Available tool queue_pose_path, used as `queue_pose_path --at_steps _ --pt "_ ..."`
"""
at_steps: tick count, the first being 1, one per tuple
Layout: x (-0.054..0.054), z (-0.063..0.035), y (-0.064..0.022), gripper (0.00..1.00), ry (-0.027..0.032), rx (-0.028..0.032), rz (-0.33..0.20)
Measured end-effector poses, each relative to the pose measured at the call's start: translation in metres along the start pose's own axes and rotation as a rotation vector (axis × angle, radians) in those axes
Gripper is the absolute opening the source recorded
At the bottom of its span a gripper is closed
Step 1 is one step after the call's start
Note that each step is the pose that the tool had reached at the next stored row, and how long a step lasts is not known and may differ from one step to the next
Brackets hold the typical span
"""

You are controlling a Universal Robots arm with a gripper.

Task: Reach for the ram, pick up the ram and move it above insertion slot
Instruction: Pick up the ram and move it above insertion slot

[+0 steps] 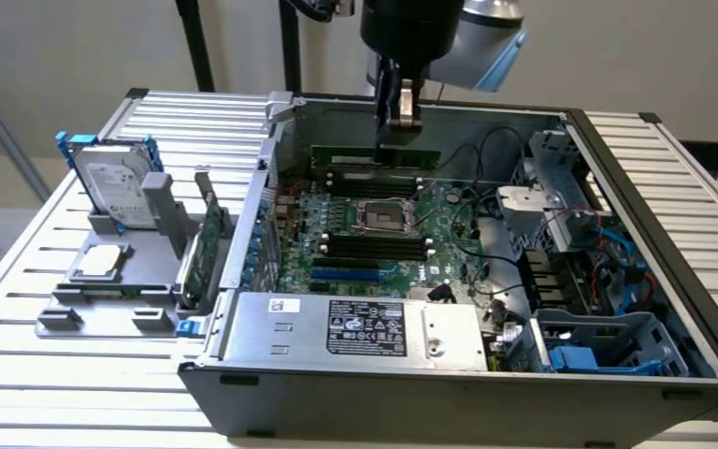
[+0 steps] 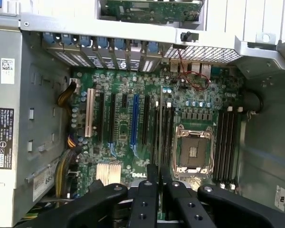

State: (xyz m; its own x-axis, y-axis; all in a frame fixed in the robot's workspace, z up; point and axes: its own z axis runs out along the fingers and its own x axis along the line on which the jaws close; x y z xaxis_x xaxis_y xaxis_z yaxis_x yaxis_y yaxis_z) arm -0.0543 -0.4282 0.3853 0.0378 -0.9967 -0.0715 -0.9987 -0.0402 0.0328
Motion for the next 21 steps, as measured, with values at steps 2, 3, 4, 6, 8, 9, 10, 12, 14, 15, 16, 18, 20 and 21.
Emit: queue_pose_path --at_steps 2,3,4,6,8,9,10,12,14,15,16,18,20,21 --pt "-0.001 0.0013 -0.0006 0.14 -0.0004 0.0007 0.011" --pt "-0.002 0.0019 -0.0009 0.14 -0.0005 0.0011 0.016" --pt "-0.003 0.0026 -0.0011 0.14 -0.0007 0.0014 0.021" --pt "-0.005 0.0038 -0.0015 0.14 -0.0009 0.0019 0.028" --pt "-0.008 0.0049 -0.0018 0.14 -0.0012 0.0024 0.034" --pt "-0.009 0.0052 -0.0021 0.14 -0.0013 0.0026 0.036" --pt "-0.011 0.0053 -0.0026 0.14 -0.0013 0.0027 0.037" --pt "-0.012 0.0053 -0.0035 0.14 -0.0012 0.0027 0.039" --pt "-0.012 0.0053 -0.0036 0.14 -0.0013 0.0028 0.039" --pt "-0.012 0.0053 -0.0036 0.14 -0.0013 0.0027 0.039" --pt "-0.012 0.0054 -0.0037 0.14 -0.0015 0.0029 0.039" --pt "-0.012 0.0054 -0.0037 0.14 -0.0013 0.0028 0.039" --pt "-0.012 0.0053 -0.0037 0.14 -0.0013 0.0028 0.039" --pt "-0.012 0.0053 -0.0037 0.14 -0.0013 0.0028 0.039"
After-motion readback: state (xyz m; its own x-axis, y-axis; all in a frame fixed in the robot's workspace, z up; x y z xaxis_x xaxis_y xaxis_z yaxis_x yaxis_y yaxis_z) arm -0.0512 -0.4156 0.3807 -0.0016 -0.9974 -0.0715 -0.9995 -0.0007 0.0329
